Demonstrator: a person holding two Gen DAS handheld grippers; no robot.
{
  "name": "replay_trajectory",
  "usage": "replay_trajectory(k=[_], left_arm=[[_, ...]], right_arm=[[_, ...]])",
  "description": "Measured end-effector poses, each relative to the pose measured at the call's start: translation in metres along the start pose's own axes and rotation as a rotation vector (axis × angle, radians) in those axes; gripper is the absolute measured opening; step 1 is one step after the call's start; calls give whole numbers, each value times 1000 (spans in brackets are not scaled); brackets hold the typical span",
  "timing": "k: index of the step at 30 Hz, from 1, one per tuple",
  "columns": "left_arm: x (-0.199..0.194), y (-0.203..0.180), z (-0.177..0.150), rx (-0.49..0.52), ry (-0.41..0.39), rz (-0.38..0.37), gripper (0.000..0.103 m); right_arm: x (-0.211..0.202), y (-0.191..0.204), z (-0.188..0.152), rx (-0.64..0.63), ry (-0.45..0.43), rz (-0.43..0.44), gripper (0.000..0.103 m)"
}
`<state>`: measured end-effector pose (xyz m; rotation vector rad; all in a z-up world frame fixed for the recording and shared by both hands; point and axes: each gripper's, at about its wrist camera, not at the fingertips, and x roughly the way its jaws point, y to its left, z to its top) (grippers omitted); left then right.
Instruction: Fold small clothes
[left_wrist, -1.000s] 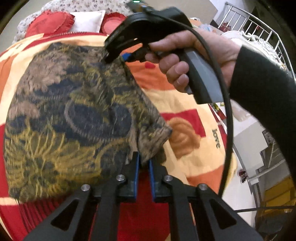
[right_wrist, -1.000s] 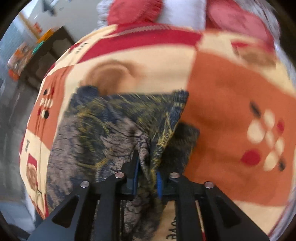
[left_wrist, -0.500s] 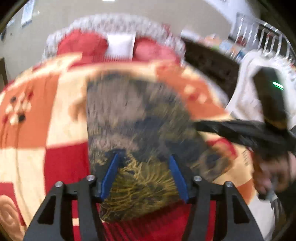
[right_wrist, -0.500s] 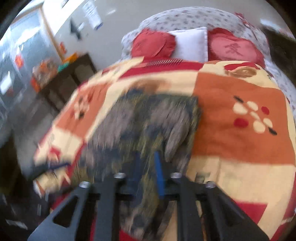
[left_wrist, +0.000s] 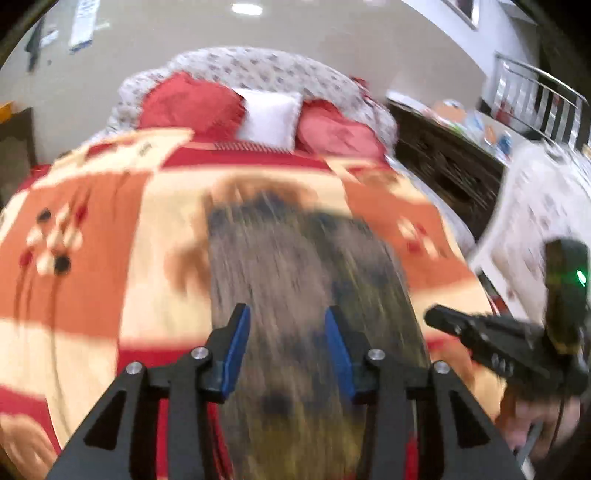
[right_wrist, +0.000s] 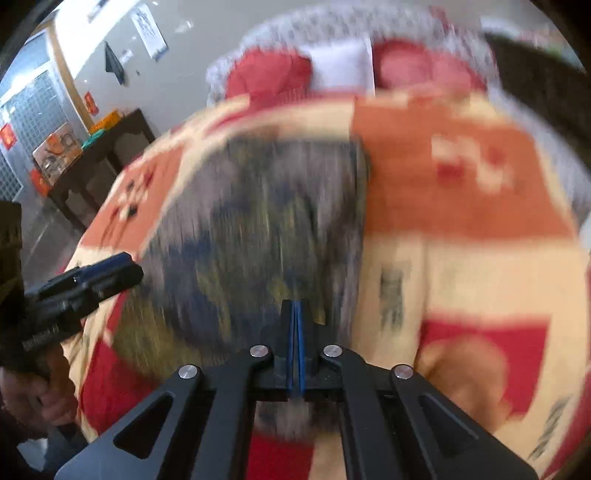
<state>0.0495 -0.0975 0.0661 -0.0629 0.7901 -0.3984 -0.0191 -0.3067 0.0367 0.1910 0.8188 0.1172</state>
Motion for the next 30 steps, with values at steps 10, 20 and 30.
replay_trajectory(k=[10,20,30], left_arm=[[141,6,46,-41,211,160,44],[142,-3,27,39,122,195,47],[42,69,16,-9,47,11,80]], right_arm=[[99,3,57,239,32,-222,6],[98,-7,30,208,-87,-151,6],[27,21,2,143,-124,-184,16]])
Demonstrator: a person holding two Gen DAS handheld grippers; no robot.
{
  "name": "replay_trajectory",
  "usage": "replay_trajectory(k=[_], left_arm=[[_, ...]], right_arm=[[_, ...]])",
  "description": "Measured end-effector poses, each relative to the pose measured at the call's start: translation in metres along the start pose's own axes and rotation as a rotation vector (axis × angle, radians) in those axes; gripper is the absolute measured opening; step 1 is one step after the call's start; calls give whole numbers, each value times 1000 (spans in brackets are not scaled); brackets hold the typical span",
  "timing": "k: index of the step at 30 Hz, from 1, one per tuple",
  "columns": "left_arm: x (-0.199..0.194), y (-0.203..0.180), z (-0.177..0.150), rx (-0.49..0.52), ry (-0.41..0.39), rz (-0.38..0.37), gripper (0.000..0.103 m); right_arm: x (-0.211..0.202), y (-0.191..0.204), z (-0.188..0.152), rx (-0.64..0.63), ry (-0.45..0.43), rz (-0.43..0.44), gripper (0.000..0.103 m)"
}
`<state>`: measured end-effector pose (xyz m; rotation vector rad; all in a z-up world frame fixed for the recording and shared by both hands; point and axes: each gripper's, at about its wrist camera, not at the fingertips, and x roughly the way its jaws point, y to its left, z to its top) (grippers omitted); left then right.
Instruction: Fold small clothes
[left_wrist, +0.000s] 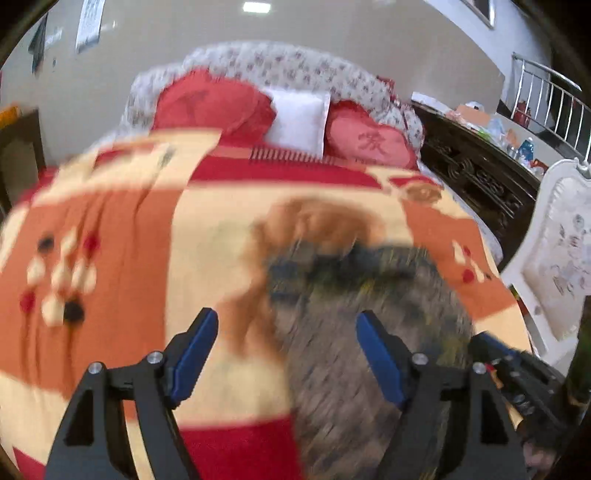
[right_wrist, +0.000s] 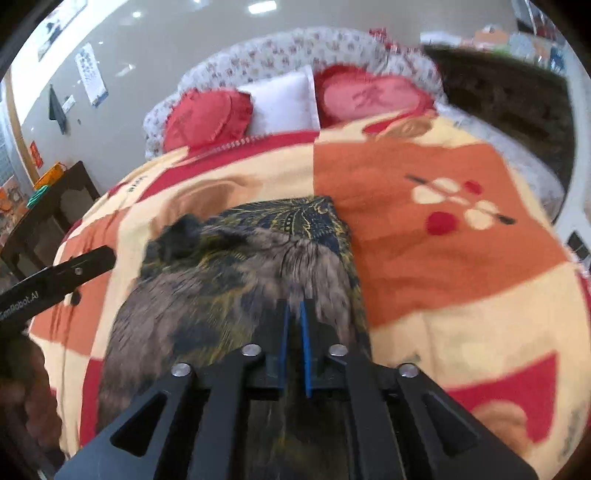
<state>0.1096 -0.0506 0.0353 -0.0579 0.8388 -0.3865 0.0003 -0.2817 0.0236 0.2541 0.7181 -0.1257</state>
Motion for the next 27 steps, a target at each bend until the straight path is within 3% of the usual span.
replay_trajectory(k=[6,9,12,15,17,18,19,21,22,24,27], left_arm=[[36,13,-54,-161,197,-302,78],[42,-1,-56,-139,192,-384,87],[51,-2,-50,-180,205,-458,88],[56,5,-46,-227,199,-465,84],[56,10,-45,-232,193,-442,74],[56,12,-44,-231,187,-422,60],[55,13,-44,-223,183,-388,54],[52,16,-45,-219,184,-337,29],[49,16,-46,-215,181,-322,25],[39,15,-42,-199,169,-293,20],[24,26,-38,-186,175,-269,19]], right_arm=[[-22,11,-61,-25,-12,-11,16],[-33,10,-82,-27,-73,-17,17],[-37,6,-90,-25,-85,-19,17],[-41,-11,-79,41,-59,34,17],[-46,-35,-65,117,-83,49,23],[-43,-49,-56,160,-84,64,39],[-38,-60,-48,189,-71,85,52],[-21,-82,-30,240,-23,149,54],[-14,-89,-23,263,-7,186,54],[0,-102,-13,317,17,253,54],[10,-109,-6,374,34,288,54]])
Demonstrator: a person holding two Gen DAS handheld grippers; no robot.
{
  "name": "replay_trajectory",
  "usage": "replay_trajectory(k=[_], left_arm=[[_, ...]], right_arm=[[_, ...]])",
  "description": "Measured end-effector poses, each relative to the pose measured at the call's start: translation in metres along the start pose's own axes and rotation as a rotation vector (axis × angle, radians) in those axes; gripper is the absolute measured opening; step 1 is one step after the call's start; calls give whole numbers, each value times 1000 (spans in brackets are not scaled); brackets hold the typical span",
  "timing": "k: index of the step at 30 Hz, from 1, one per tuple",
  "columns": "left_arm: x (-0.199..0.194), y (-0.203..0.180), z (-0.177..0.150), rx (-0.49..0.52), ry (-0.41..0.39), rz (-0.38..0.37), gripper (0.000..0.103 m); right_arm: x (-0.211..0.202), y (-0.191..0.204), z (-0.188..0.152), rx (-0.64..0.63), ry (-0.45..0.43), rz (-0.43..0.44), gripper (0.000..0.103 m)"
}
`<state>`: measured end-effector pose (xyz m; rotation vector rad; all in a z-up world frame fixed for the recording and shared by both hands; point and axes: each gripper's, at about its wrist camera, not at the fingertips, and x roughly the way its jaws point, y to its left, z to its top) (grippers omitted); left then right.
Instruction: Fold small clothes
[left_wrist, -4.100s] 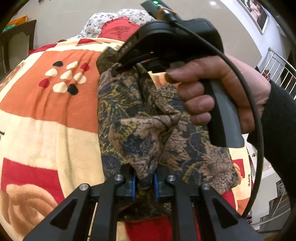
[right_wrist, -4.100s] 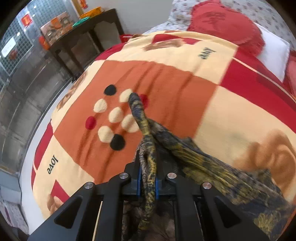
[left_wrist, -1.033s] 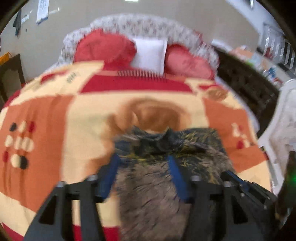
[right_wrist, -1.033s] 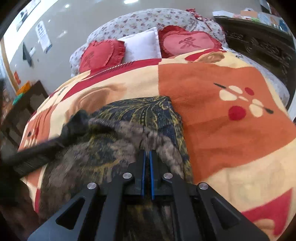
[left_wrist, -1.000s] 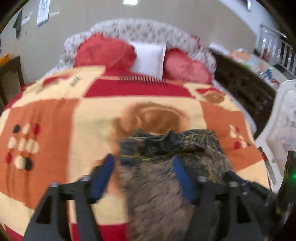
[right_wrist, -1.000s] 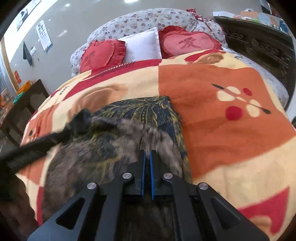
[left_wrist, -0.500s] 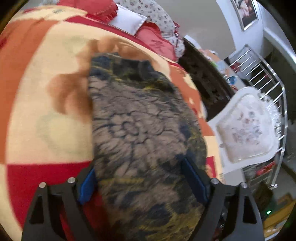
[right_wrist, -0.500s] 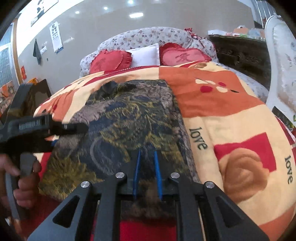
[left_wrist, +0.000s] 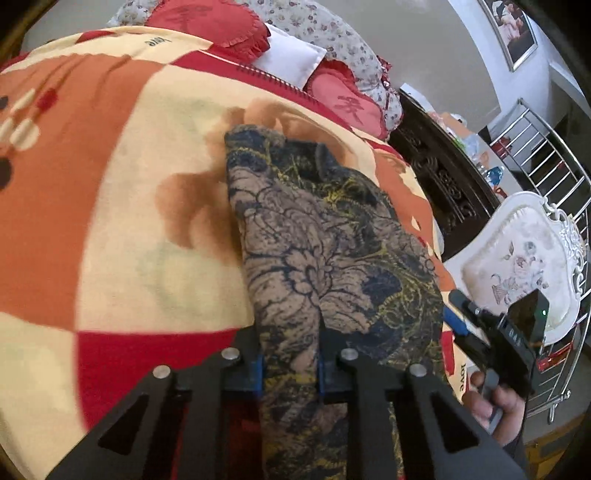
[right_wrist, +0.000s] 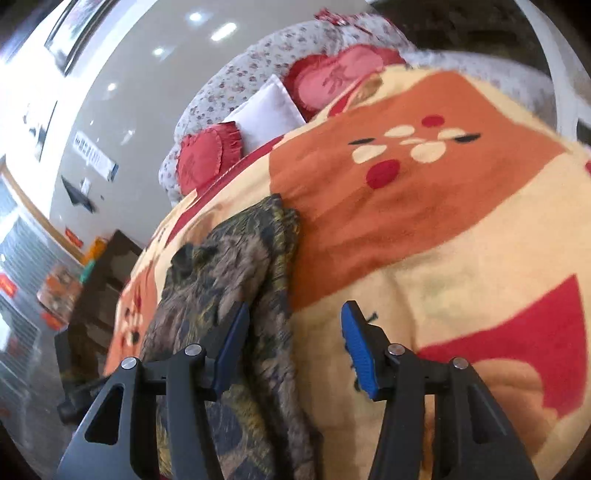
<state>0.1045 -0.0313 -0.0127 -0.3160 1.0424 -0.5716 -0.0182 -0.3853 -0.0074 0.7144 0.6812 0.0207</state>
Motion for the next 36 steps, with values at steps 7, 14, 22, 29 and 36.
replay_trajectory(k=[7,14,22,29,36], left_arm=[[-53,46,12,59,0,100,21],[-32,53,-3,102,10,190,66],[-39,59,-29,98,-95,184,70],[-37,58,-30,89,-117,167,70],[-34,56,-19,78,-92,174,71]], right_arm=[[-1,13,-8,2,8,75,54],[40,69,-29,-72,120,220,54],[95,66,-43,103,194,243,56],[108,79,-46,153,266,441,59],[124,86,-51,41,302,301,44]])
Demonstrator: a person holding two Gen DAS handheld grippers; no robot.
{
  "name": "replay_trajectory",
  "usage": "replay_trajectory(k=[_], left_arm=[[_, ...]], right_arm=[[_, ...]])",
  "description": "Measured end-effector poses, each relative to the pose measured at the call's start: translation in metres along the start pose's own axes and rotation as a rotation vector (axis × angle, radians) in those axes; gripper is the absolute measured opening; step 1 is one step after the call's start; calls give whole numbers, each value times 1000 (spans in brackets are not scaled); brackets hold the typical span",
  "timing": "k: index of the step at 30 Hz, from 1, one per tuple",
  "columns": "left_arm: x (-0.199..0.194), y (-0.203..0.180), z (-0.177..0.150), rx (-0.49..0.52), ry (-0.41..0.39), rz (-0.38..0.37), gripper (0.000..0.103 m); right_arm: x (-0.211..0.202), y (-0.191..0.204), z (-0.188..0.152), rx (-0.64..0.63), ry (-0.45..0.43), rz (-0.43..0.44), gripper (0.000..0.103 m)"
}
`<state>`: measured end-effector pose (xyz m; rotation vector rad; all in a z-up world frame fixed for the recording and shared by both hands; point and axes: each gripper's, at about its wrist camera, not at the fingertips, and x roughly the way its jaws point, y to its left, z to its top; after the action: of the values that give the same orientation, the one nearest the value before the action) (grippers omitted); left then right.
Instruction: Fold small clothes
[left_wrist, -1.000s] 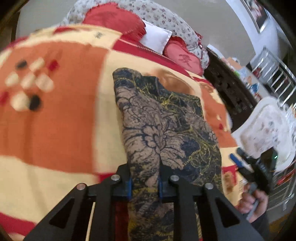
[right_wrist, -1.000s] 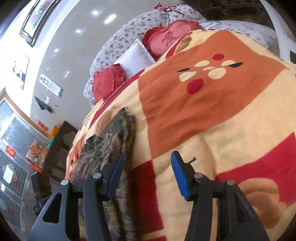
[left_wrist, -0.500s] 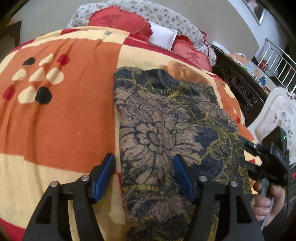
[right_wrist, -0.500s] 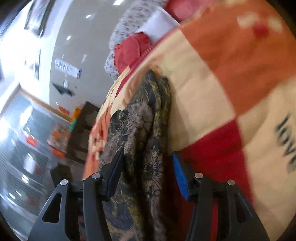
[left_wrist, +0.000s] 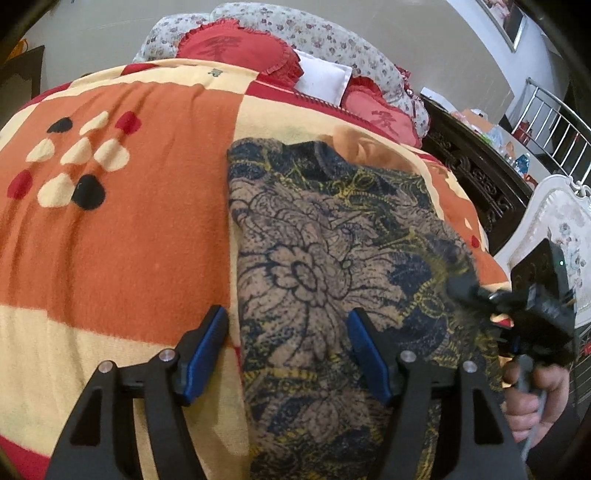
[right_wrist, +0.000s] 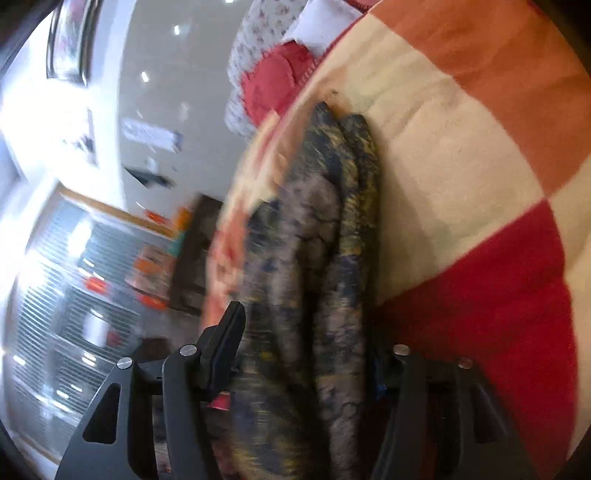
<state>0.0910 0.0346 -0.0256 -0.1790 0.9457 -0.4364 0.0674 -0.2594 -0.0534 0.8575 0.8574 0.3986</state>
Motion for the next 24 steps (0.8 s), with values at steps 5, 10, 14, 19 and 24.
replay_trajectory(k=[5,10,14,19,24], left_arm=[[-13,2,19,-12,-28,2,22],[-41,13,33,2,-115,20,21],[-55,42,43,-12,-142,88,21],[-30,75,43,-52,-36,129,40],[-47,80,49,-62,-93,161,57]], right_arm=[[2,8,1,-43,-3,-33,24],[9,43,3,-139,-38,-52,21],[34,65,4,-186,-5,-22,21],[67,71,1,-171,39,-57,22],[59,63,3,-98,74,-79,30]])
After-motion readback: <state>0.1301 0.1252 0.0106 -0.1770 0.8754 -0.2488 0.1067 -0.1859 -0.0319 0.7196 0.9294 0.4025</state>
